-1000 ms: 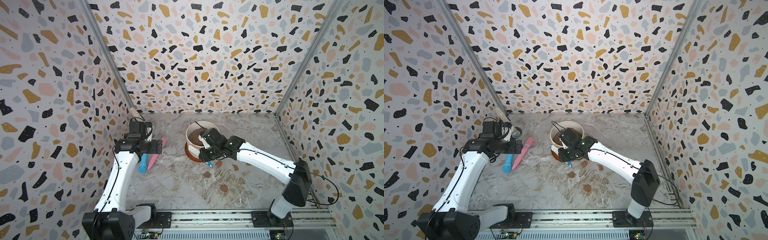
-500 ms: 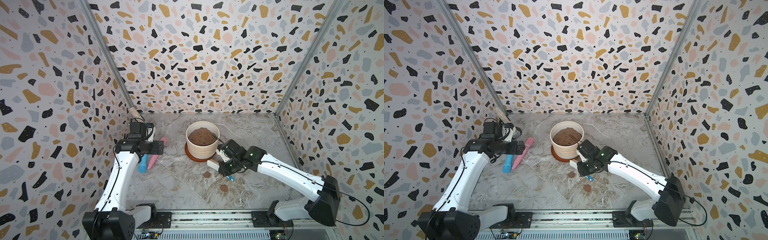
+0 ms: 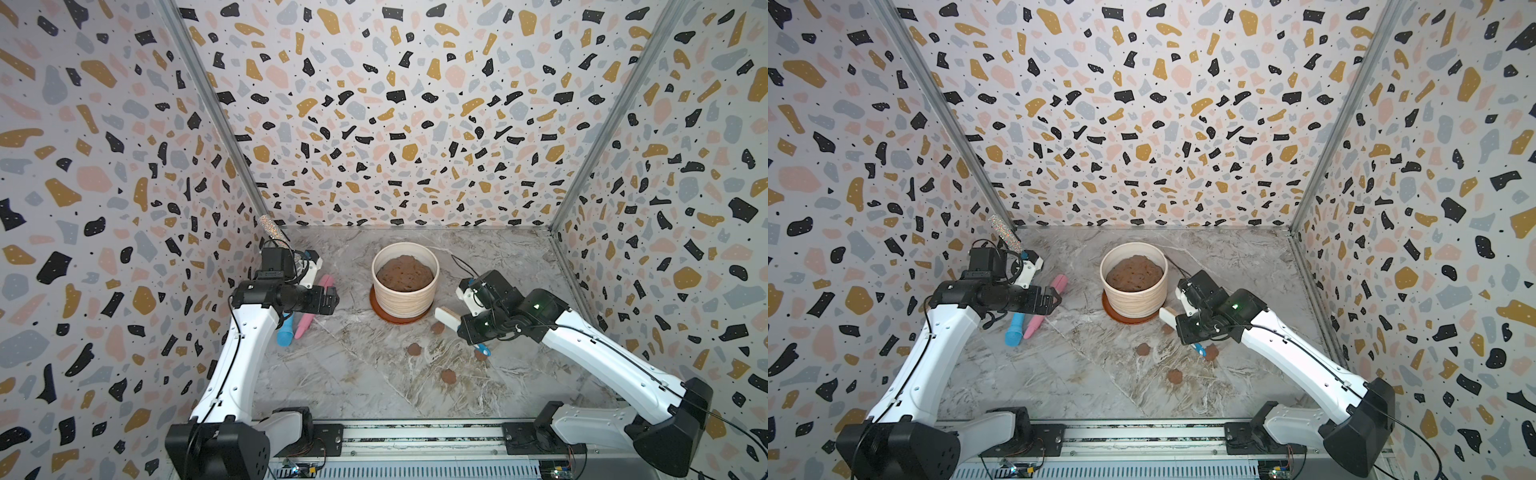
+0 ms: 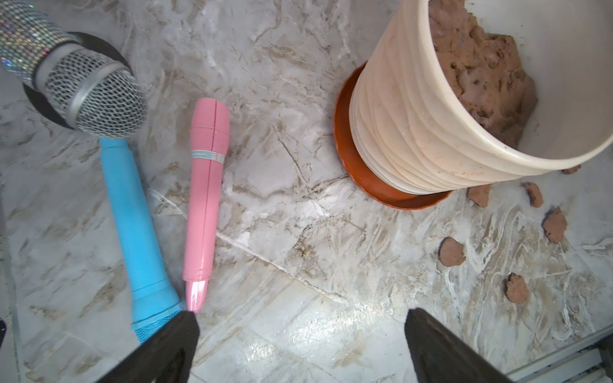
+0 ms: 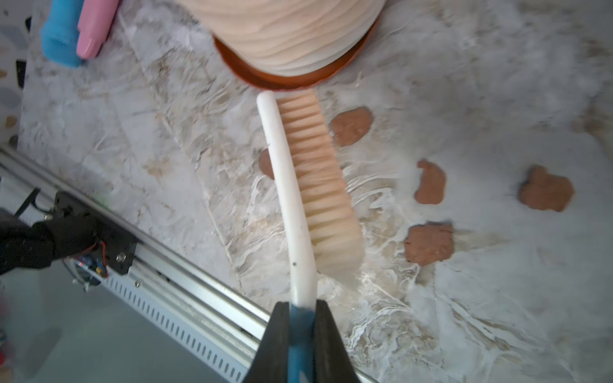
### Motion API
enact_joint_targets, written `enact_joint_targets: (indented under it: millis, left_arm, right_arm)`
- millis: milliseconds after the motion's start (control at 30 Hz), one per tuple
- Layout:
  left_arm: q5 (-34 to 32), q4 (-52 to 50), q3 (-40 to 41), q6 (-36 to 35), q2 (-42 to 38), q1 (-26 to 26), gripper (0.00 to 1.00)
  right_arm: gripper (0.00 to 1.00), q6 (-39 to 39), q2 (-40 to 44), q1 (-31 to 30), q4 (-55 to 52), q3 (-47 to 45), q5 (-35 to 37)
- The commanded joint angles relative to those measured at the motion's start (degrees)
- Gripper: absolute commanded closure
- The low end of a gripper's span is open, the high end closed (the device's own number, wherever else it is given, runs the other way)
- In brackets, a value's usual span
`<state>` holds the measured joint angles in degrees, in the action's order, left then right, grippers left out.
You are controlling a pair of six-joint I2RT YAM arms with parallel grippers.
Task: Scrub the dried mud off the ceramic pot
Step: Place the brush at the center of the board.
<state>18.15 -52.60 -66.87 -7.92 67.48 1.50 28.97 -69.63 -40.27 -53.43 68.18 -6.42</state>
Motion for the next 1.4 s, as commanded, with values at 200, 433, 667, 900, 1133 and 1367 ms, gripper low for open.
enact_joint_targets:
  millis: [200, 433, 667, 900, 1133, 1367]
  left_arm:
    - [2.18, -0.04, 1.27, -7.55, -2.31, 0.24, 0.00]
    - [2.15, 1.32, 4.14, -8.03, -2.96, 0.26, 0.00]
    - [2.71, 2.30, 6.63, -7.86, -5.45, 0.26, 0.00]
    - [2.91, 4.69, 10.72, -7.52, -7.65, 0.26, 0.00]
    - [3.34, 5.92, 11.73, -5.96, -6.82, 0.26, 0.00]
    - [2.27, 6.76, 13.86, -5.86, -8.84, 0.37, 0.00]
  right_arm:
    - [1.00, 0.37, 4.64, 16.07, 6.12, 0.03, 12.46]
    - [1.00, -6.97, -1.11, 25.85, 19.00, -1.14, 14.72]
    - [1.00, -10.46, -15.69, 28.39, 30.72, 1.35, 10.77]
    - [1.00, -13.75, -28.77, 31.05, 27.41, 4.92, 6.60]
    - [1.00, -14.91, -38.90, 33.55, 27.56, 6.52, 4.58]
    - [0.90, -15.38, -44.88, 33.75, 24.75, 10.87, 3.97]
